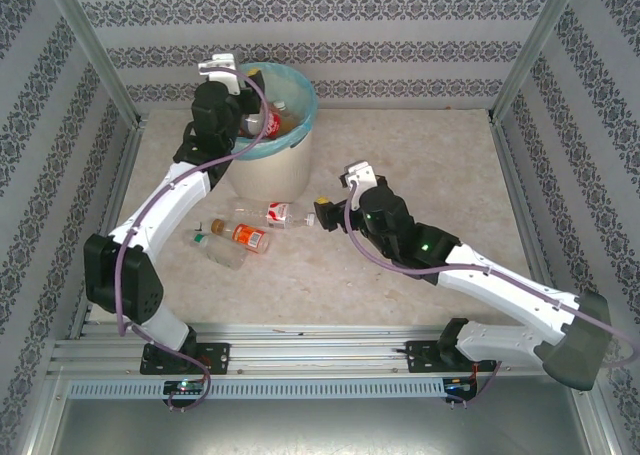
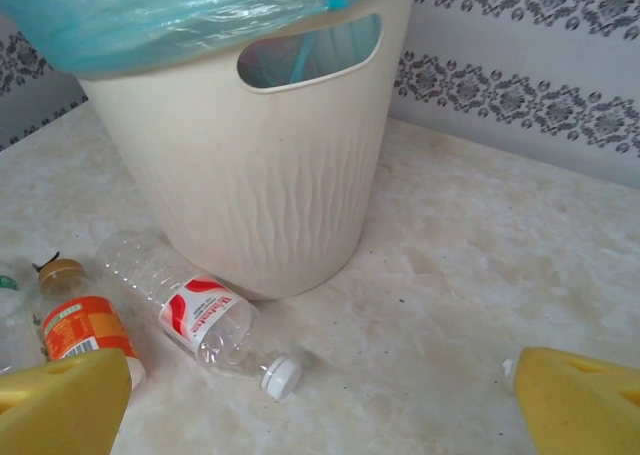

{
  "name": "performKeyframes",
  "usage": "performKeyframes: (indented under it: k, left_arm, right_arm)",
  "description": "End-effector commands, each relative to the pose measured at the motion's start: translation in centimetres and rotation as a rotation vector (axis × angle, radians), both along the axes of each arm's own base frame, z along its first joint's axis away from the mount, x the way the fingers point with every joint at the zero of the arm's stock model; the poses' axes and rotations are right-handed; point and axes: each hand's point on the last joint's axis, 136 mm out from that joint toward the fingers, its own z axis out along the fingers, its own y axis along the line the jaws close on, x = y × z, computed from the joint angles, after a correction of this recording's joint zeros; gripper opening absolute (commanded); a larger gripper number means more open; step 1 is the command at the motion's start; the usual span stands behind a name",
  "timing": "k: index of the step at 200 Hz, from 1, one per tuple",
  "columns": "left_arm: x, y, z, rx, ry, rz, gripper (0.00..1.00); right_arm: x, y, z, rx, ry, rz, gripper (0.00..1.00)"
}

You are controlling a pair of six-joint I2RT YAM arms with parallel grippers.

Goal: Put the plastic bottles in the bin

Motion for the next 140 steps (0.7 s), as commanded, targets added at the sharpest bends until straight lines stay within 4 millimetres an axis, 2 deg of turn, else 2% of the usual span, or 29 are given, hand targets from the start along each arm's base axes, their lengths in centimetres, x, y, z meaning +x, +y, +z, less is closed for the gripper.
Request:
performKeyframes:
  k: [1, 25, 48, 59, 76, 91, 125, 140]
  left_arm:
    - [-2.1, 2.4, 2.9, -0.018, -0.047, 0.065, 0.61]
    - [-3.3, 3.2, 4.2, -0.003, -0.068, 0.073, 0.56]
    - [-3.8, 2.2, 3.9, 0.028, -0.031, 0.003, 0.46]
    - [-3.6, 1.4, 2.8, 0.061, 0.023, -0.039, 0.4]
    - [-3.2, 1.1, 1.0, 0.079, 0.103, -0.05, 0.24]
    - [-3.1, 0.8, -1.4, 0.091, 0.173, -0.065, 0.15]
    - [-1.7, 1.3, -6.4, 0.106, 0.294, -0.06, 0.12]
    - [-0.9, 1.3, -7.8, 0.094, 0.335, -0.073, 0.12]
  right_arm:
    - [0.4, 0.8, 1.4, 0.035, -0.004, 0.018, 0.98]
    - [0.7, 1.5, 1.5, 0.035, 0.003, 0.035, 0.98]
    - [1.0, 2.2, 1.5, 0.035, 0.011, 0.048, 0.98]
    - [1.0, 2.6, 1.5, 0.037, 0.018, 0.056, 0.98]
    - [1.1, 3.0, 1.2, 0.038, 0.03, 0.066, 0.98]
    - [1.1, 3.2, 0.9, 0.038, 0.041, 0.07, 0.98]
    - [1.1, 3.6, 0.2, 0.031, 0.06, 0.079, 0.98]
    - [1.2, 4.0, 0.3, 0.031, 0.068, 0.092, 0.98]
